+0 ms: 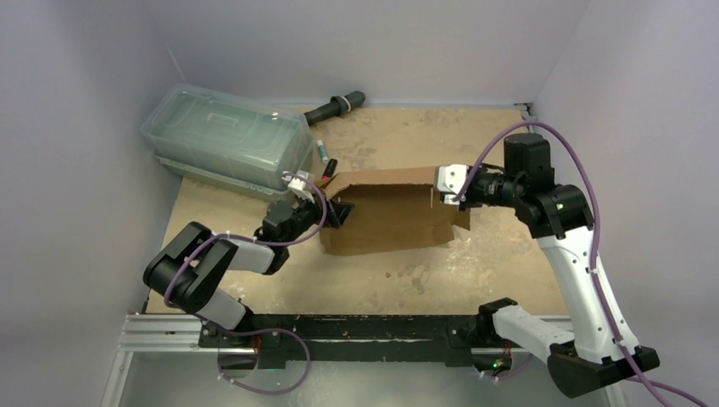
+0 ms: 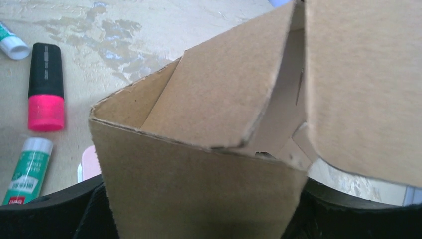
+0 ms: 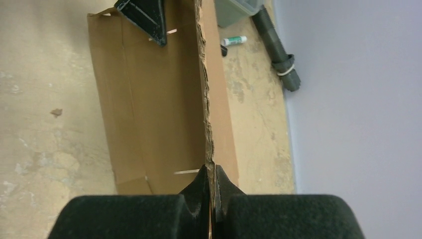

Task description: Fold the paper box

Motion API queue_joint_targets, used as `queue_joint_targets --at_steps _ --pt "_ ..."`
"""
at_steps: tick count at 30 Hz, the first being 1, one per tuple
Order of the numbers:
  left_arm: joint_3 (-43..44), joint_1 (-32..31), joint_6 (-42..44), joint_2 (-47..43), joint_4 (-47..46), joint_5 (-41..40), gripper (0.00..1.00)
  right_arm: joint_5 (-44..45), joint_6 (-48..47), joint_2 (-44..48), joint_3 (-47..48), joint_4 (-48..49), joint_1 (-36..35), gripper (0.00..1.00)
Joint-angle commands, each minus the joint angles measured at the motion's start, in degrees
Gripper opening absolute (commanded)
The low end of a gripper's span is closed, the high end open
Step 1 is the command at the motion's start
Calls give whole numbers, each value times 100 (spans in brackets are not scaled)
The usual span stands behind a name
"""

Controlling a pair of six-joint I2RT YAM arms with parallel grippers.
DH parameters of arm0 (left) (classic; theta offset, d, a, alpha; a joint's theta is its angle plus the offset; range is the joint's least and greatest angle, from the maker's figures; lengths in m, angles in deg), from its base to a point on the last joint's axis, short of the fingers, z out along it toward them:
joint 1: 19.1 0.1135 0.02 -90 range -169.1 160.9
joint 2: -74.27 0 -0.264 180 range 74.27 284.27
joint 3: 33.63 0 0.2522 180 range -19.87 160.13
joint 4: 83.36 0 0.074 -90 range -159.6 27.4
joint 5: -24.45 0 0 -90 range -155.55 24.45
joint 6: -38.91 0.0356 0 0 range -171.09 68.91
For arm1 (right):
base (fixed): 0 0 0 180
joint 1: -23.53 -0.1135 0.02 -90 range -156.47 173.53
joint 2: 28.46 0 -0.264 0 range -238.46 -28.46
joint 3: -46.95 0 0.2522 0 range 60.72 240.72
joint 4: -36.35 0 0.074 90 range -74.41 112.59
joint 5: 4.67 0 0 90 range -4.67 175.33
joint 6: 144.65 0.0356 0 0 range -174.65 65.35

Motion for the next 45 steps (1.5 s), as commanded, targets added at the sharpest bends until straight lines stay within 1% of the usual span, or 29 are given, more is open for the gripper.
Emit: queue_joint_targets --at_steps 1,7,12,15,18,22,24,27,30,31,34,40,45 --pt "-432 -43 -50 -514 -449 164 80 -471 88 257 -407 16 -62 0" --pt "-868 -45 -483 -867 -375 445 82 -674 140 539 -826 -100 -76 0" --pt "-1145 -52 -875 -1010 -499 657 82 -845 172 724 -918 -272 -89 0" --pt "-1206 -107 -1020 -1090 -426 639 78 -964 247 810 -943 -280 -91 0" --pt "-1098 -200 -918 -1122 -133 481 67 -788 648 772 -896 140 -91 0" --pt "-640 -292 -616 -1061 380 302 54 -60 1178 403 -527 806 -90 0" --pt "-317 -329 -321 -1042 804 237 48 73 1273 153 -220 857 -91 2" --pt "78 -347 156 -1039 1331 180 33 -129 1242 -259 317 630 -91 6" --pt "322 -349 685 -1123 1676 117 24 -175 1072 -699 825 200 -88 12" --pt "361 -346 862 -1168 1742 86 22 -130 988 -836 993 29 -83 17" --pt "435 -353 1423 -1257 1777 103 16 -36 877 -1190 1484 -372 -69 28" --pt "589 -347 2229 -1168 1577 232 10 -94 756 -2014 2594 -1245 -65 53" --pt "545 -351 2590 -1116 1125 249 7 -42 860 -2658 3587 -1806 41 59"
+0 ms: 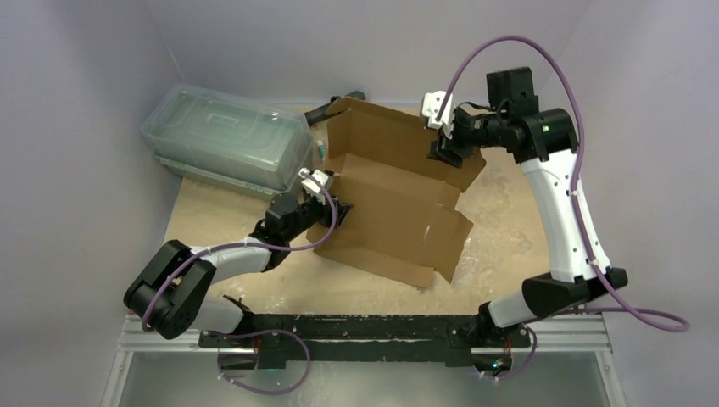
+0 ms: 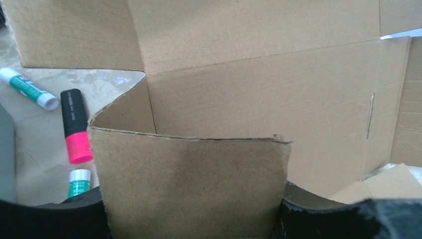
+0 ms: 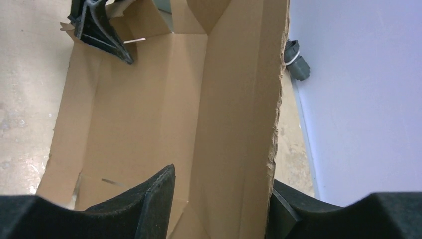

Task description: Fold the paper box

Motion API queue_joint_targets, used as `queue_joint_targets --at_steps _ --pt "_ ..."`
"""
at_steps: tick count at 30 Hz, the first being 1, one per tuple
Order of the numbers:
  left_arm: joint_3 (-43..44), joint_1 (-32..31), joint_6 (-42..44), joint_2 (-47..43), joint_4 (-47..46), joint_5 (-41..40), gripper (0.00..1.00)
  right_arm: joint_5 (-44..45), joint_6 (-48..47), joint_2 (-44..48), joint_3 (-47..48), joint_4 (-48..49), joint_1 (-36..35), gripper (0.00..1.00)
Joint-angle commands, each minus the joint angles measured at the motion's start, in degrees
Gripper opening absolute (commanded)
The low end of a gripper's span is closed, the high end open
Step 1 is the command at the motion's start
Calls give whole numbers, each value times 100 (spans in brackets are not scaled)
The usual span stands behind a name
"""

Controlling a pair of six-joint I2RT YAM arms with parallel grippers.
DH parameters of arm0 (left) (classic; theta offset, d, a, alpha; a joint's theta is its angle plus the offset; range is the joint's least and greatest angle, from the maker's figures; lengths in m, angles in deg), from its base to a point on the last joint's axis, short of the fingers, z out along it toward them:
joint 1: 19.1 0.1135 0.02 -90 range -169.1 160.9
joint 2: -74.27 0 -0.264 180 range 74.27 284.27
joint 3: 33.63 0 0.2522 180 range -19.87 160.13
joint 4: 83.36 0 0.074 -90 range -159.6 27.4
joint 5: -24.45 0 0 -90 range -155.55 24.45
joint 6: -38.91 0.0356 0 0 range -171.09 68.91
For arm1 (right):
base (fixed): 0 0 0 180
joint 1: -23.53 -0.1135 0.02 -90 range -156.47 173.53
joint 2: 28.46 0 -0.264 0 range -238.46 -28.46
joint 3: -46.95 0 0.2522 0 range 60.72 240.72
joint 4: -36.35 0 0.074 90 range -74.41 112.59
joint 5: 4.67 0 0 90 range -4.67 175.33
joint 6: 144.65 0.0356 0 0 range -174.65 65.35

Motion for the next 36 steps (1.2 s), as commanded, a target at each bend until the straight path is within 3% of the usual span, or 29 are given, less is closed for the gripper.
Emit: queue_joint_targets --at_steps 1,5,11,19,22,26,28,31,36 --pt "195 -50 778 -23 -743 196 6 -144 71 -467 910 -779 150 60" --pt "93 -51 974 -68 -1006 107 6 -195 234 -804 1529 -1045 500 65" --pt "-177 -50 1035 -151 -1499 -109 5 -303 399 -824 1551 -1108 656 69" --pt "-425 -51 1294 -103 -2252 -544 4 -1057 883 -651 1297 -866 879 59" --pt "-244 -49 1284 142 -2518 -636 4 -1006 1124 -512 1258 -588 887 46" --pt "82 -51 1126 603 -2968 -777 4 -774 1238 -361 1303 -321 888 0" --pt "340 -67 967 827 -3086 -760 5 -680 1182 -268 1360 -272 886 0" --pt "657 -78 552 1108 -3152 -608 15 -406 855 -63 1487 -171 883 0" --pt "736 15 -323 1122 -3072 -120 52 -2 231 662 859 355 883 0"
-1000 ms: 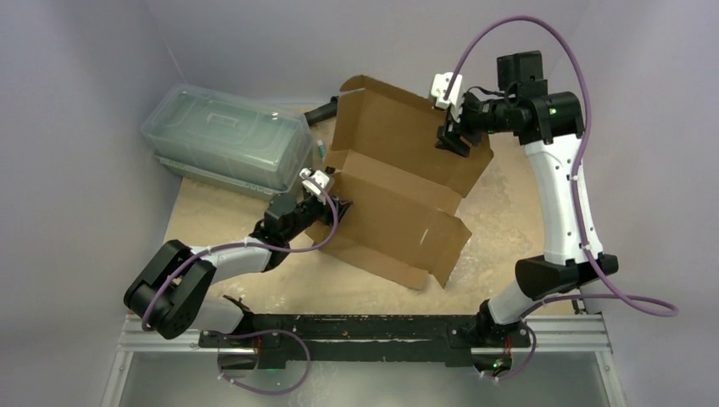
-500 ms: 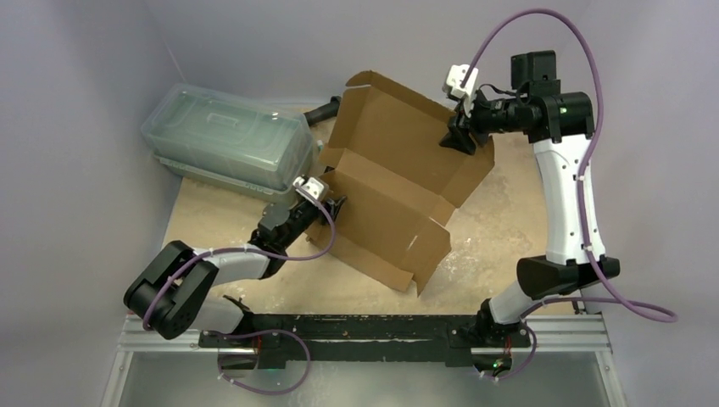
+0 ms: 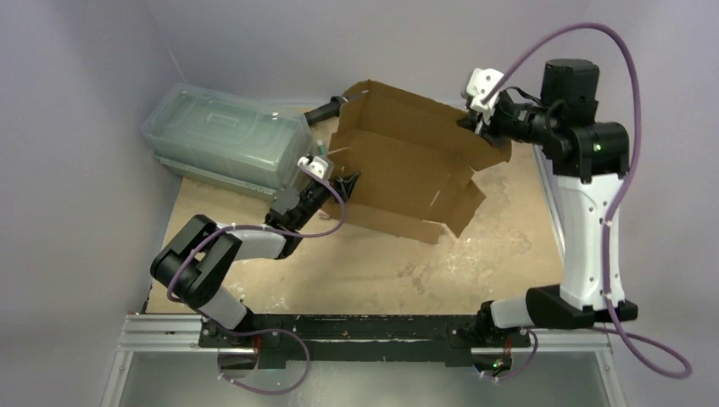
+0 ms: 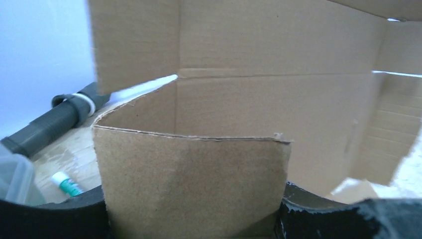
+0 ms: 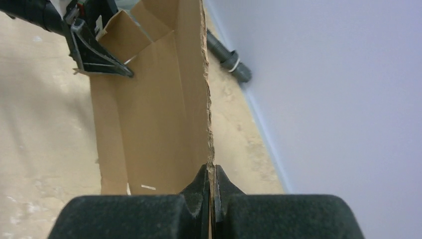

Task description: Fold the paper box

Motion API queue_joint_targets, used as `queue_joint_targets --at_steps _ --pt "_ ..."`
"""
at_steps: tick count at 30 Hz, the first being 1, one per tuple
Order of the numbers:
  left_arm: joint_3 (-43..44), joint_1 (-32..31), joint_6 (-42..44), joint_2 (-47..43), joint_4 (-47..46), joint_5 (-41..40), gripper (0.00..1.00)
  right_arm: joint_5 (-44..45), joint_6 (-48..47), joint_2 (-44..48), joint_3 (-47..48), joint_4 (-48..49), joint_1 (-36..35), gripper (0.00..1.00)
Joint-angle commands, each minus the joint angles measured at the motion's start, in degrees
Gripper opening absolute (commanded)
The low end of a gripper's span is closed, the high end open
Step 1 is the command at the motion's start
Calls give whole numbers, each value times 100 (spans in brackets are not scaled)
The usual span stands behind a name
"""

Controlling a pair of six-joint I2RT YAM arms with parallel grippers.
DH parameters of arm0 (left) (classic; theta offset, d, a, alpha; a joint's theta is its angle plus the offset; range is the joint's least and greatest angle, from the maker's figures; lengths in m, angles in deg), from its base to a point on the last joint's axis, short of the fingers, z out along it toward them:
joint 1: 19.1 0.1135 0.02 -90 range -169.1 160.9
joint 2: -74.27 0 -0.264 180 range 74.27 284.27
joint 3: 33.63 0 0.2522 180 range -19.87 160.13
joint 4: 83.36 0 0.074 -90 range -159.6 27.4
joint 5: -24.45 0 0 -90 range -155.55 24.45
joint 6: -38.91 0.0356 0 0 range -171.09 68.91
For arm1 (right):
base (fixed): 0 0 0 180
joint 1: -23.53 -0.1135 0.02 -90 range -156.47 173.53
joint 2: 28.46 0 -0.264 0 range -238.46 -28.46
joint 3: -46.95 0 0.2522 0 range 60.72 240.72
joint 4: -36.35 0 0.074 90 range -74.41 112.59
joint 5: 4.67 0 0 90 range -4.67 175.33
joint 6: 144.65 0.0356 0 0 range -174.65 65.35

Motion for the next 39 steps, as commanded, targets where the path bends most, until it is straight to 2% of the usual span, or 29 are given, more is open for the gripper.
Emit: queue_joint_targets --at_steps 1,2,4,5,6,8,11,13,15,19,28,33,39 --pt "52 140 -1138 -134 -695 657 59 473 -650 697 -460 549 -16 0" --pt "-100 243 -1474 -253 -768 824 66 496 -805 708 -492 439 -16 0" --pt "-534 438 -1868 -692 -1013 1112 72 512 -989 602 -501 61 -13 0" --pt "-818 507 -2002 -965 -1145 1148 83 536 -1061 537 -555 -106 -16 0" --pt "-1104 560 -2076 -1290 -1231 1137 88 539 -1085 515 -683 -183 -10 0" --pt "-1598 582 -2088 -2113 -1090 1018 95 591 -1134 547 -973 -186 -16 0" --pt "-1771 583 -1978 -3523 25 705 97 503 -1119 437 -989 -280 -11 0" --pt "-1476 581 -1599 -4228 1020 576 98 408 -1095 264 -778 -462 -15 0" --pt "-907 575 -1070 -4429 1789 698 99 257 -1091 70 -513 -654 -24 0" --pt "324 559 -231 -3601 2701 1223 99 63 -1035 -99 -277 -741 -33 0" --pt "986 164 845 -1644 1753 1373 99 -146 -649 -471 123 -935 -32 0" --pt "1256 122 795 -1063 1337 1355 97 -155 -613 -464 103 -934 -34 0" --pt "1484 116 573 -630 940 1209 86 -225 -638 -464 48 -939 -29 0"
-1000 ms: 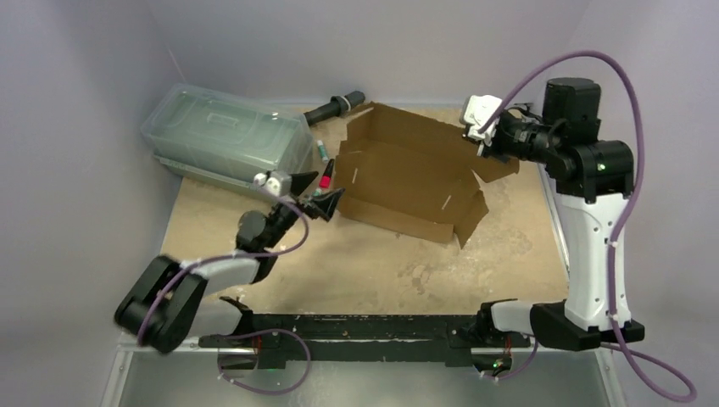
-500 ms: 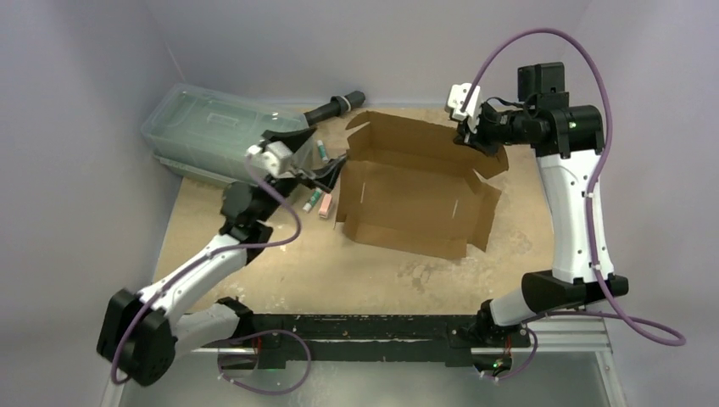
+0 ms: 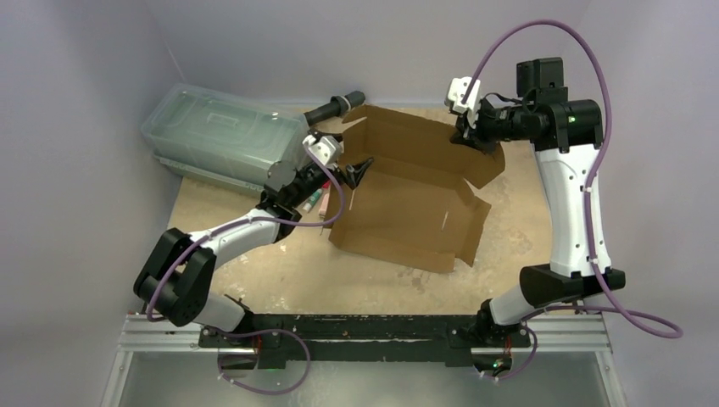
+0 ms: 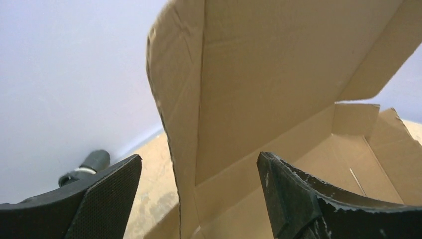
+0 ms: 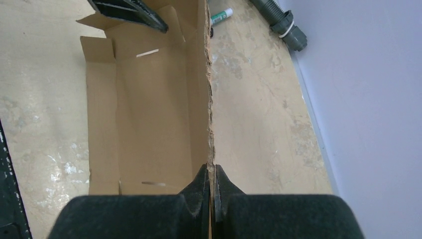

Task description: Fold the paper box

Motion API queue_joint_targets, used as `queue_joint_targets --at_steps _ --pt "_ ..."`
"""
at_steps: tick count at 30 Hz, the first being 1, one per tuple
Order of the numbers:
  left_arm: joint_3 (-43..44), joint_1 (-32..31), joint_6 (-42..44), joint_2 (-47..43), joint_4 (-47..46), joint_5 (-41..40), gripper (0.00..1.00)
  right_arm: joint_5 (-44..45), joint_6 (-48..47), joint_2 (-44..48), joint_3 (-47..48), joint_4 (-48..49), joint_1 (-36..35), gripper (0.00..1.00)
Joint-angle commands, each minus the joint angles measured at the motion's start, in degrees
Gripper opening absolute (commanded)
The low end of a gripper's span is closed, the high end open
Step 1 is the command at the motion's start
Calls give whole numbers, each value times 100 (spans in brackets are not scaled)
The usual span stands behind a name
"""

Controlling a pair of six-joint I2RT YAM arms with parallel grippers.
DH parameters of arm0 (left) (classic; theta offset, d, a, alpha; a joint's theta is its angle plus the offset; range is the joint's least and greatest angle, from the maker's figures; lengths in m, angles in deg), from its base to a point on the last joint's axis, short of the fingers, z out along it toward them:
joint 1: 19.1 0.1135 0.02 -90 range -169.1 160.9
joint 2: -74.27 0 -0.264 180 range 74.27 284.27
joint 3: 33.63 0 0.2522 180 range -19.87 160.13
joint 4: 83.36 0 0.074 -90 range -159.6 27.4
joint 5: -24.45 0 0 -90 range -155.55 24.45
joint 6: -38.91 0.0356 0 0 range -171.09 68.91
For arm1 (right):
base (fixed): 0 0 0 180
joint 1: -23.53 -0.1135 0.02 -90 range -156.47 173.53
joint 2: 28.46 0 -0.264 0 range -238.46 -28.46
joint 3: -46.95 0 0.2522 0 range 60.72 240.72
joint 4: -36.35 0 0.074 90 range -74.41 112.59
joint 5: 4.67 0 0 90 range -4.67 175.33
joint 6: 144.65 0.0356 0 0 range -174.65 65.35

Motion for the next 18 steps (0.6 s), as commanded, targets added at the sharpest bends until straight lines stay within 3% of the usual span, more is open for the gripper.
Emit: queue_joint_targets --at_steps 1,3,4,7,8,9,11,14,15,18 --pt "286 -13 -77 204 -821 -20 83 -284 103 71 79 10 -18 0" --pt "324 -9 -165 267 -949 10 75 -272 94 71 71 12 -21 0" --pt "337 -14 -279 300 -1028 43 65 -271 98 71 62 16 -21 0" --pt "403 -14 -434 406 -1220 286 25 -250 98 71 27 14 -13 2" --pt "424 -14 -490 421 -1236 358 9 -239 117 71 18 30 -15 4" --pt "428 -14 -539 432 -1228 405 0 -241 183 71 21 63 -20 10" --pt "397 -12 -571 425 -1209 451 0 -277 383 60 108 145 -12 37" --pt "294 -23 -591 416 -1252 499 0 -483 918 -91 596 160 21 89" --pt "262 -23 -600 416 -1263 517 0 -594 1087 -170 812 167 17 98" --pt "232 -44 -588 412 -1268 587 0 -831 1425 -383 1220 175 15 99"
